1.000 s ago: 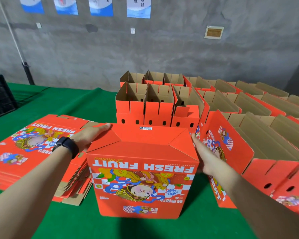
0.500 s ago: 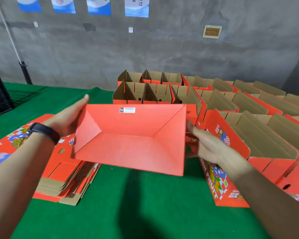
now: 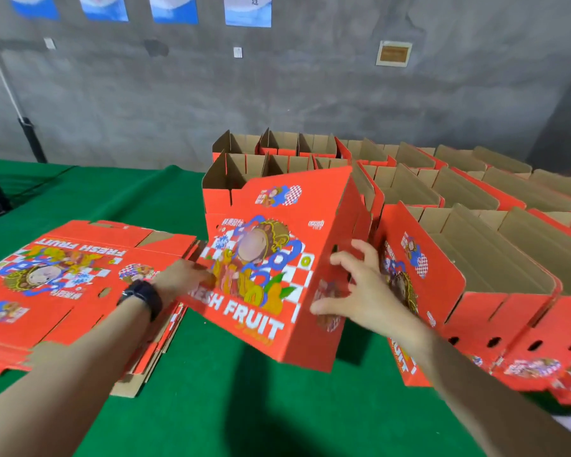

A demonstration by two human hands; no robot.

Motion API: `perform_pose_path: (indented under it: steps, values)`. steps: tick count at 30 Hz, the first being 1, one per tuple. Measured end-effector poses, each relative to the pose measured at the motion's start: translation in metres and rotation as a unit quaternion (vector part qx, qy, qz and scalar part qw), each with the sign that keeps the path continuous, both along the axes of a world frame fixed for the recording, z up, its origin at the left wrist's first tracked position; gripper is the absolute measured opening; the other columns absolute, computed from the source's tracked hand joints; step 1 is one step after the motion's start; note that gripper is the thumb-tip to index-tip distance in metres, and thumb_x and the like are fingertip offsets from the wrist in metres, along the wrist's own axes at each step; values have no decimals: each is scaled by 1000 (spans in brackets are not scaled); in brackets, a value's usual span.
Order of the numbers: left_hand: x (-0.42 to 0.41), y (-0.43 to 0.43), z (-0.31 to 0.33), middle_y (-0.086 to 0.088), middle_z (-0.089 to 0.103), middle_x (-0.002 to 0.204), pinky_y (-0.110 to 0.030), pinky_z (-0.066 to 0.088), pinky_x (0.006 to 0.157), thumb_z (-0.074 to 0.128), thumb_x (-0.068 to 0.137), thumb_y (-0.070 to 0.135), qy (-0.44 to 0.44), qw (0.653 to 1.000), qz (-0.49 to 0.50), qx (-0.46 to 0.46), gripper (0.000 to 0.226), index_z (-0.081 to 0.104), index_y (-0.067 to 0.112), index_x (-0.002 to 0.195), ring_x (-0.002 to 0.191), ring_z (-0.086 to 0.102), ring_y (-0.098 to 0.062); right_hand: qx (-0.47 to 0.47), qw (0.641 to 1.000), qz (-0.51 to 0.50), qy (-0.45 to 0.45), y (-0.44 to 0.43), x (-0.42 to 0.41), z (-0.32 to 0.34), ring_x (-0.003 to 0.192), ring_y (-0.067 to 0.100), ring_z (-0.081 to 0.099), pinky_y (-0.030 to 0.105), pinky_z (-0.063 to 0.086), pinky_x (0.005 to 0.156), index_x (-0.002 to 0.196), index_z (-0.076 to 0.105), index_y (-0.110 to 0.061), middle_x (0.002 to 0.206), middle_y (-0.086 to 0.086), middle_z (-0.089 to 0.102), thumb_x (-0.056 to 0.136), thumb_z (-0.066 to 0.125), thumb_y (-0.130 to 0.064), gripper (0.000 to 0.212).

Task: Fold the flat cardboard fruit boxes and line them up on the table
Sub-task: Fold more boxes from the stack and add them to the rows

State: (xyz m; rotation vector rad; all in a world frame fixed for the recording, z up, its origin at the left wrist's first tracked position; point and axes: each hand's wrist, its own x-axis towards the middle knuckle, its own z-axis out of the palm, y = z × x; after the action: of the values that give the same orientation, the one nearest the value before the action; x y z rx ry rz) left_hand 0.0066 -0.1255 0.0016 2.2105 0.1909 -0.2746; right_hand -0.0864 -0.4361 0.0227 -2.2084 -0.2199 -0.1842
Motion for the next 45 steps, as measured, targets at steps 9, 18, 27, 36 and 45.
perform_pose_path:
  steps: [9, 18, 27, 36, 45]
  values:
    - [-25, -83, 1, 1, 41, 135, -54, 53, 80, 46, 66, 77, 140, 947, -62, -283, 77, 47, 30, 127, 123, 44, -29, -156, 967, -102, -174, 12, -37, -93, 144, 22, 2, 41, 16, 115, 100, 62, -29, 155, -5, -9, 52, 92, -34, 56]
    - [-26, -139, 32, 5, 43, 102, -71, 30, 94, 66, 76, 55, 103, 937, -13, -334, 54, 48, 28, 119, 106, 42, -28, -356, 919, -111, -126, 9, -38, -134, 117, 48, 54, 54, 53, 86, 93, 72, -23, 141, 22, 30, 48, 93, -13, 51]
    - [-26, -140, 29, -8, 38, 86, -56, 53, 72, 46, 83, 5, 114, 942, -19, -314, 9, 47, 12, 78, 79, 43, -27, -373, 924, -51, -61, -14, -47, -137, 107, 33, 58, 39, 52, 88, 142, 35, -43, 149, 21, 21, 77, 67, -10, 79]
    - [-15, -180, 36, -11, 49, 80, -33, 48, 62, 46, 50, 4, 144, 924, -168, -312, 43, 57, 10, 91, 74, 50, -27, -424, 890, 41, -162, -29, -61, -137, 55, 2, 62, 17, 51, 51, 111, 69, -26, 75, -15, 69, 56, 77, -40, 57]
    - [-2, -236, 34, -13, 45, 96, -38, 52, 58, 36, 75, 0, 143, 920, -166, -326, 26, 50, 10, 95, 84, 50, -30, -472, 863, -51, -174, -77, -43, -106, 36, 8, 55, 16, 42, 39, 70, 67, -23, 42, -8, 57, 55, 87, -52, 38]
